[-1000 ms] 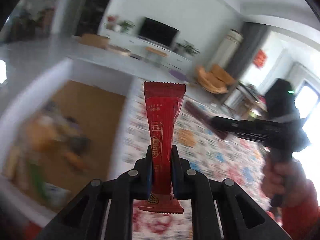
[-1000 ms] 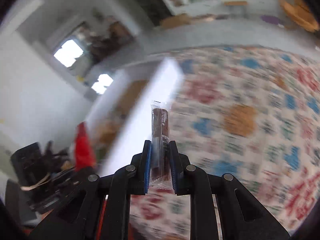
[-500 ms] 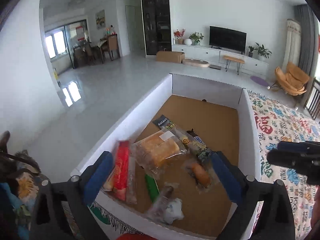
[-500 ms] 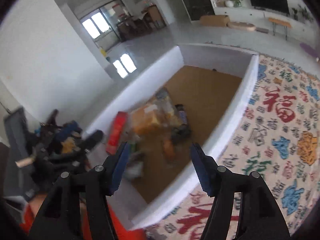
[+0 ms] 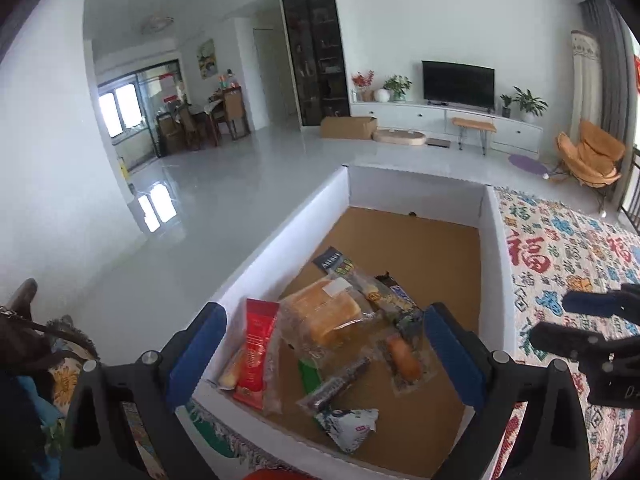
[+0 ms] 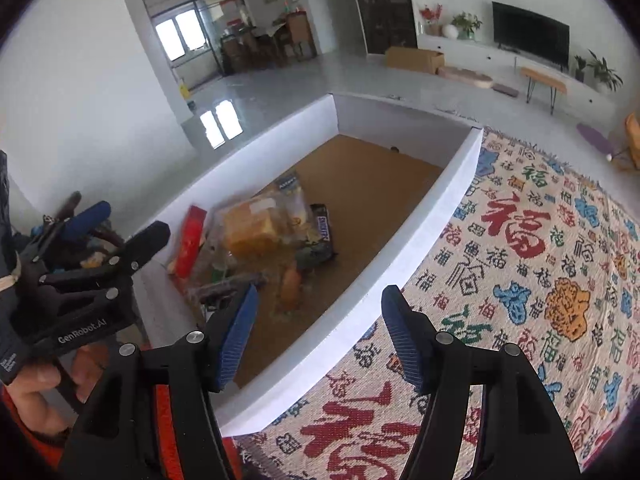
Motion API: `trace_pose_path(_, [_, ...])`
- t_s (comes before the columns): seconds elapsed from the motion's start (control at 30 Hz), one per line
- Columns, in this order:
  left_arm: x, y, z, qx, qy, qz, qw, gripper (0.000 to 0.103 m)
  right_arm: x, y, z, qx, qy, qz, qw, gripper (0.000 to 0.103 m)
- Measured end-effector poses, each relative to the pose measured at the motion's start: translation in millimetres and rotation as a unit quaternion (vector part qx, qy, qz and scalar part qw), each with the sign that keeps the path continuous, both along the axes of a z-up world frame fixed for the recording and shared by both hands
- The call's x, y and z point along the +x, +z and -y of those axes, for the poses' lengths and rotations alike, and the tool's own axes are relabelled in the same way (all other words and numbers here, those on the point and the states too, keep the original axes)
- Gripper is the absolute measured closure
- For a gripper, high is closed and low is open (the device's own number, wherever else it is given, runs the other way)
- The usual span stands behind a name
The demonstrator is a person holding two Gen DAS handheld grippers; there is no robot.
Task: Organize snacks
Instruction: 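Carry both snacks over the white box and open both tools to drop them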
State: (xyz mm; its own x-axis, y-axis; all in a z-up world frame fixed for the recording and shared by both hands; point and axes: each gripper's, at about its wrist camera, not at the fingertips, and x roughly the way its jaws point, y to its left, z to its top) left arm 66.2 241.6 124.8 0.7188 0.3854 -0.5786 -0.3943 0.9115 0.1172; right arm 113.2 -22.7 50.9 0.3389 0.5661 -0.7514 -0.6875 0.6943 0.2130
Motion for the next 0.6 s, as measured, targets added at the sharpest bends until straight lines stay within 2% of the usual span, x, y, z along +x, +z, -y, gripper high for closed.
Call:
trace_pose_path(0.1, [-4.3,4.7,-0.4,0.019,0.032,0.003,0.9993,0.004,-3.7,-1.3,-2.1,-0.008,0.002,0.007,1.0,0.028])
trace_pose_path(0.23, [-10.9,8.5,-1.9,0.034,0.084,0.009,0.9959,0.002,-12.3,3.1,-0.2,-0.014,0.01,0.046,0.999,0.027])
trace_pose_path(0.4, [-25.4,14.2,-7.4,-0.01,0.074,0.046,0.9962,0.002,-22.6,16.4,5.0,0.009,0.009,0.095,0.995,0.026])
trace_pose_path(0.5, [-32.9,18.2,-3.7,-0.009,0.069,0.056,0.996,0.002,-31.1,32.4,13.6,0.046,-0.005,0.139,0.989,0.025])
trace_pose_path(0.53, [-35.2,19.7,-2.6,-0.005,0.068,0.058,0.996,0.001,-34.0,38.3,17.9,0.061,-0.013,0.158,0.986,0.02])
trace_pose_path(0.6, [-38.9,22.7,-1.1,0.003,0.071,0.058,0.9958,0.0,-36.5,44.7,20.3,0.078,-0.02,0.173,0.982,0.017])
